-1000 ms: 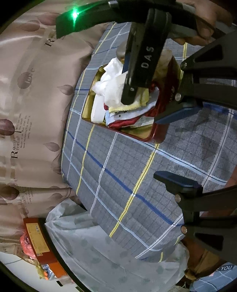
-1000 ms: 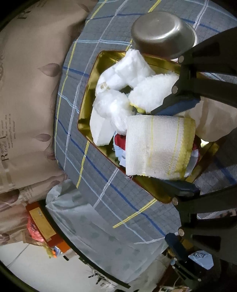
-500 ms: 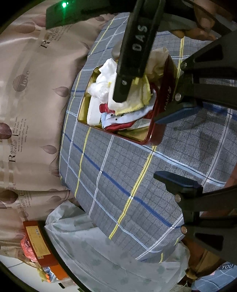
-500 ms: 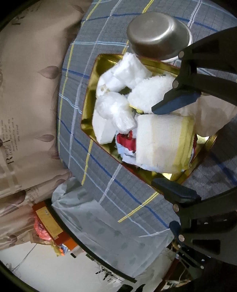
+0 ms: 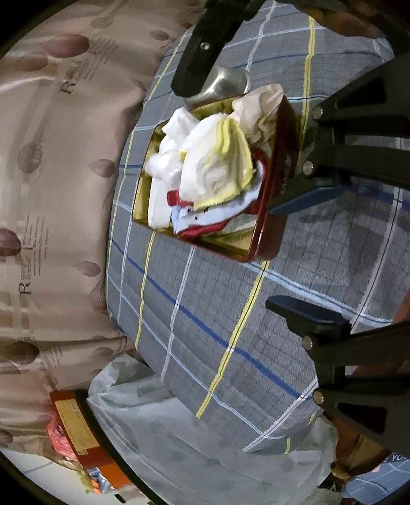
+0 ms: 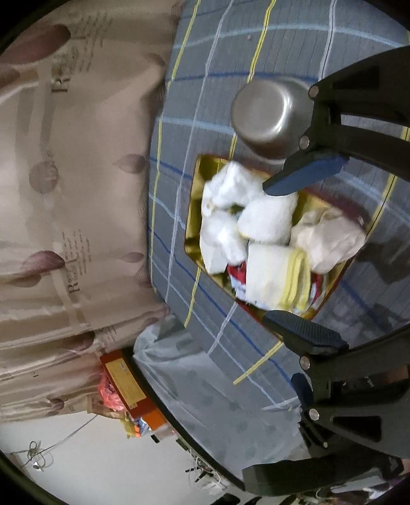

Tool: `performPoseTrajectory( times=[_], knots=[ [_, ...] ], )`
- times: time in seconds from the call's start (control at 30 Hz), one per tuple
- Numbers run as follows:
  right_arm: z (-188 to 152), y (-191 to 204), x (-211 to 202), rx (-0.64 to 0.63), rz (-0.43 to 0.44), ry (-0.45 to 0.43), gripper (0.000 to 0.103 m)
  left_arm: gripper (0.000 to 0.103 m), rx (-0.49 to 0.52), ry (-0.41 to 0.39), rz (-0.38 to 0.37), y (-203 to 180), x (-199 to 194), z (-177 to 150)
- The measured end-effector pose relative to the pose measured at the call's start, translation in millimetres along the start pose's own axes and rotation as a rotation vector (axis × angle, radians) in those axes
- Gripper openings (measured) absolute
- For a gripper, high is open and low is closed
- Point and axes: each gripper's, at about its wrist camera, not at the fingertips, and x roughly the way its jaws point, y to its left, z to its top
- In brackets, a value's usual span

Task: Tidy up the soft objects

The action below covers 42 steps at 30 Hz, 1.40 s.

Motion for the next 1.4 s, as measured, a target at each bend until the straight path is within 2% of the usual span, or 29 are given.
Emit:
performPoseTrajectory(
  times=[0.27, 0.4, 0.6, 0.73, 0.97, 1.17, 1.4],
  knots=[
    [-18, -16, -33, 0.0, -0.079, -0.068, 0.073, 0.055, 0.095, -0.073, 0.006, -25, -13, -3],
    [-32, -26, -49, -0.011, -0.145, -0.101, 0.083, 0.055, 0.133, -0.089, -0.014, -36, -17, -7],
    [-44, -39, -69, -0.003, -0.175, -0.123, 0.085, 0.055, 0.177, -0.122, -0.053, -54, -27, -11],
    [-48, -44, -78, 0.005, -0.181, -0.131, 0.087, 0.055, 0.185, -0.124, -0.078, -64, -34, -14],
    [-51, -39, -90, 0.006, -0.183, -0.157, 0.092, 0.055, 0.165, -0.136, -0.077, -69, -43, -17],
    [-58, -21, -95, -0.039, -0.225, -0.188, 0.096, 0.055, 0.146, -0.19, -0.097, -64, -51, -21],
    [-68, -9, -99, -0.058, -0.299, -0.232, 0.1, 0.055, 0.168, -0.298, -0.144, -58, -61, -26]
  ],
)
